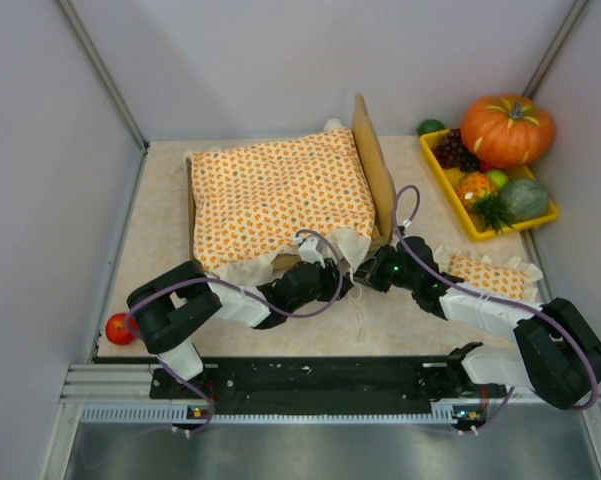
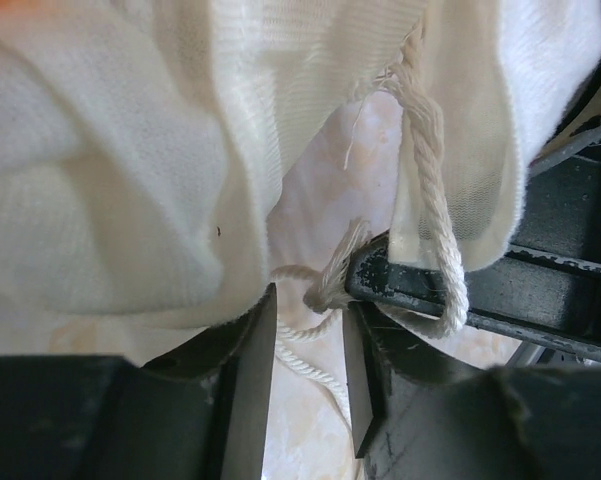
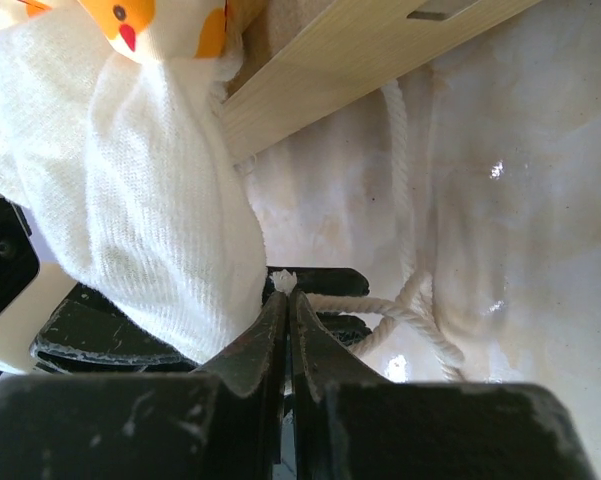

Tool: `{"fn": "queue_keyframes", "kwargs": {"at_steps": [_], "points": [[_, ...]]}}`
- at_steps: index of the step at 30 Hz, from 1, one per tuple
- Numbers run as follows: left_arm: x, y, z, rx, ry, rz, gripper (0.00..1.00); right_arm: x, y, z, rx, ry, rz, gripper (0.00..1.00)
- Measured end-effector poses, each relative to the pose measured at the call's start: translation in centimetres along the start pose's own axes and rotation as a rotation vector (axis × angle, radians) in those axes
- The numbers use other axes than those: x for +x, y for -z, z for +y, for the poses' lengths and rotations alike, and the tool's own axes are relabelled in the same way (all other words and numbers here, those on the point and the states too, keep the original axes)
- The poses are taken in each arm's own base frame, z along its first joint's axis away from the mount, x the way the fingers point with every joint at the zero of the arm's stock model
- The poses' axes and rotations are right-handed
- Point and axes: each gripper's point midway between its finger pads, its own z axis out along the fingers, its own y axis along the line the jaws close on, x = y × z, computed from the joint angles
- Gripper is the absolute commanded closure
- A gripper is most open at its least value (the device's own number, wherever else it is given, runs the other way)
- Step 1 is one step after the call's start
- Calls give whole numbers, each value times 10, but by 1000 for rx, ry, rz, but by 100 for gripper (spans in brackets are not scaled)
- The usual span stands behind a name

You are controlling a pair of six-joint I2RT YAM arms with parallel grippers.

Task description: Set up the pet bed

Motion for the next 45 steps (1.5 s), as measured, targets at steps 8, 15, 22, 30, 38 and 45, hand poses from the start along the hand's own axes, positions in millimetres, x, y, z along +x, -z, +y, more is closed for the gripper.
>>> {"fn": "queue_keyframes", "kwargs": {"at_steps": [8,15,22,30,38,45], "points": [[-3,0,0,6,1,-17,55,0,0,1,-3,-4,0,100],[-6,3,3,-8,-3,-34,56,0,0,2,-6,-6,1,100],[-10,6,0,4,-13,-45,62,-1,0,4,-14,-10,-2,100],[-12,6,-4,22,-16,-46,79,-1,0,4,-15,-10,-2,100],[-17,4,-5,24,-28,-58,100,0,0,3,-13,-6,2,100],[-29,0,-6,13,-30,-83,100,2,1,-1,18,17,21,71]]}}
